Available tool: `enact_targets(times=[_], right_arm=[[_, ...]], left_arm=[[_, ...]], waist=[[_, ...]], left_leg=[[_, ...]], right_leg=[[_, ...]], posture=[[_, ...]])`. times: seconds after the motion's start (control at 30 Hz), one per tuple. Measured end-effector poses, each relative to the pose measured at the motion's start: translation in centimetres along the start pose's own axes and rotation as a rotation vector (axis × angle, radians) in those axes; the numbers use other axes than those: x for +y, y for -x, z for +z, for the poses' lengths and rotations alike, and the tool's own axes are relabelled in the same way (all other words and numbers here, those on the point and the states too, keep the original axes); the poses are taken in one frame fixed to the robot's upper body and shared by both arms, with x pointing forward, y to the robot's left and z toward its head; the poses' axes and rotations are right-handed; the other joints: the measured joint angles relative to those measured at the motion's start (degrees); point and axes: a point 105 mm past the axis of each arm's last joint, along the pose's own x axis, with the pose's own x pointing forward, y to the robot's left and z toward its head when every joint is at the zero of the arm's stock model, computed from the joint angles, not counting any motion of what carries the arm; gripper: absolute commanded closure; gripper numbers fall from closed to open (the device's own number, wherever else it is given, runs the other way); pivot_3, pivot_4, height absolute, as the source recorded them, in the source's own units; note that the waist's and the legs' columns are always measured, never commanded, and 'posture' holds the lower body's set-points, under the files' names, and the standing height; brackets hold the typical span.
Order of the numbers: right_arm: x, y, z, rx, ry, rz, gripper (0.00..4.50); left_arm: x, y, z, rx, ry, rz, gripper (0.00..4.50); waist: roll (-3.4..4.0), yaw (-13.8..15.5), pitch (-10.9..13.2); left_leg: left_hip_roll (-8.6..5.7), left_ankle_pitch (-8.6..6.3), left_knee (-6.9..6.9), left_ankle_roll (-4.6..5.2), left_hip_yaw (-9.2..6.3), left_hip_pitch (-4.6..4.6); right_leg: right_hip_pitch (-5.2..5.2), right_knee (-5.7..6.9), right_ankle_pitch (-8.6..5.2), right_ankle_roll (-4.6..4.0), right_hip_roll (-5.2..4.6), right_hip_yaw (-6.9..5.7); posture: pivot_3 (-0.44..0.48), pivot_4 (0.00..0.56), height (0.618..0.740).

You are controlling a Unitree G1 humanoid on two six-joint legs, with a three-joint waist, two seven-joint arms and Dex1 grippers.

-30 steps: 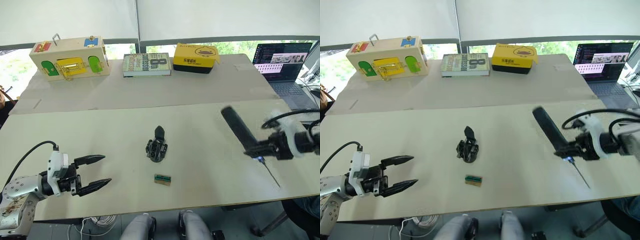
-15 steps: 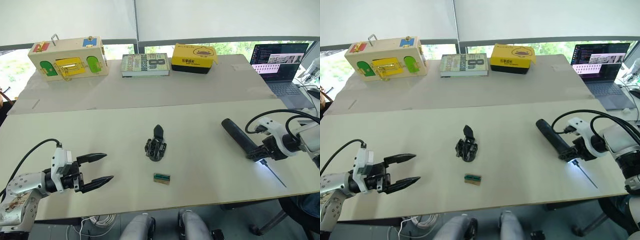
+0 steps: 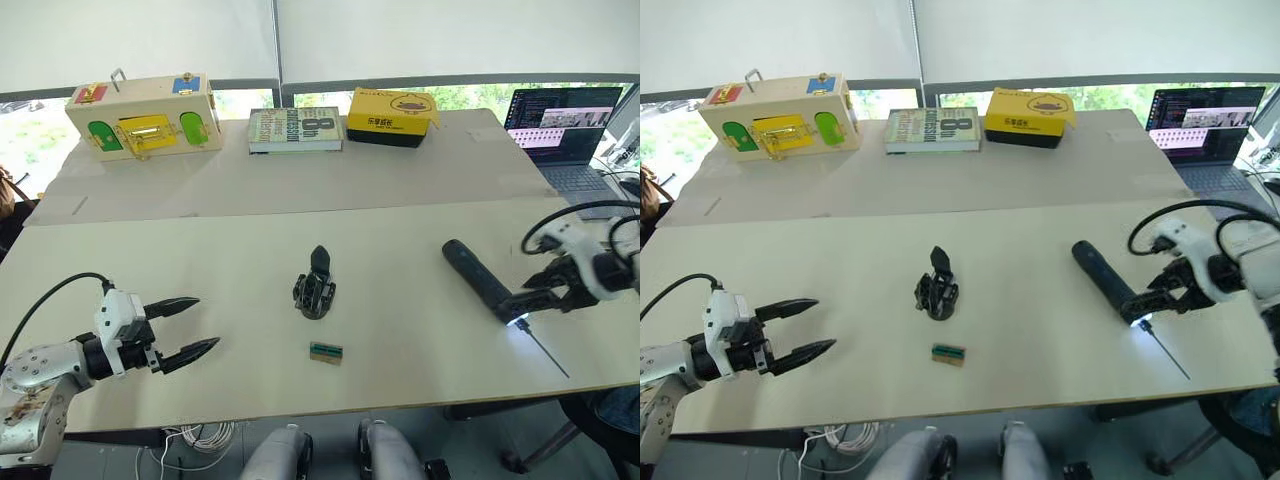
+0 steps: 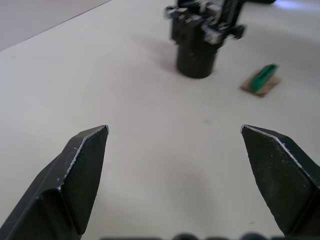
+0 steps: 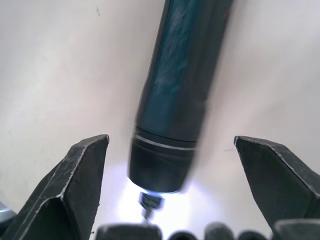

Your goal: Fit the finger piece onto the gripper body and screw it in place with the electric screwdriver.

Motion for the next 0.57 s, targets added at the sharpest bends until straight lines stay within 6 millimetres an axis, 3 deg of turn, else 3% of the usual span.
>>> enact_targets(times=[0.1, 0.23, 0.43, 0.57], right_arm=[[1.6, 2.1, 2.6, -0.187, 0.301, 0.051, 0.03], [5.2, 2.9, 5.0, -0.429, 0.515, 0.146, 0.03], [10.3, 0.0, 3.9, -0.58, 0.787, 0.257, 0.03], [11.1, -0.7, 3.6, -0.626, 0.795, 0.256, 0.03]], left_arm=[[1.0, 1.0, -0.8, 0.042, -0.016, 0.087, 0.0], [1.5, 1.9, -1.7, 0.092, -0.06, 0.121, 0.0], [1.8, 3.5, -2.5, 0.132, -0.079, 0.156, 0.0], [1.9, 4.1, -2.6, 0.137, -0.084, 0.176, 0.0]], waist=[[0.0, -0.13, 0.0], [-0.04, -0.25, -0.01], [-0.09, 0.22, 0.01], [-0.08, 0.22, 0.02]], left_leg=[[0.02, -0.05, -0.04, 0.06, 0.02, 0.06], [0.05, -0.06, 0.0, 0.06, 0.03, 0.09], [0.08, -0.04, 0.05, 0.02, 0.04, 0.17], [0.08, -0.02, 0.09, -0.01, 0.13, 0.22]], right_leg=[[0.04, -0.02, 0.0, 0.01, 0.06, 0.03], [0.1, 0.0, 0.02, -0.01, 0.03, 0.07], [0.19, 0.03, 0.01, 0.0, 0.04, 0.04], [0.21, 0.04, 0.08, 0.0, 0.03, 0.12]], posture=[[0.0, 0.15, 0.74], [0.0, 0.15, 0.74], [0.0, 0.15, 0.74], [0.0, 0.15, 0.74]])
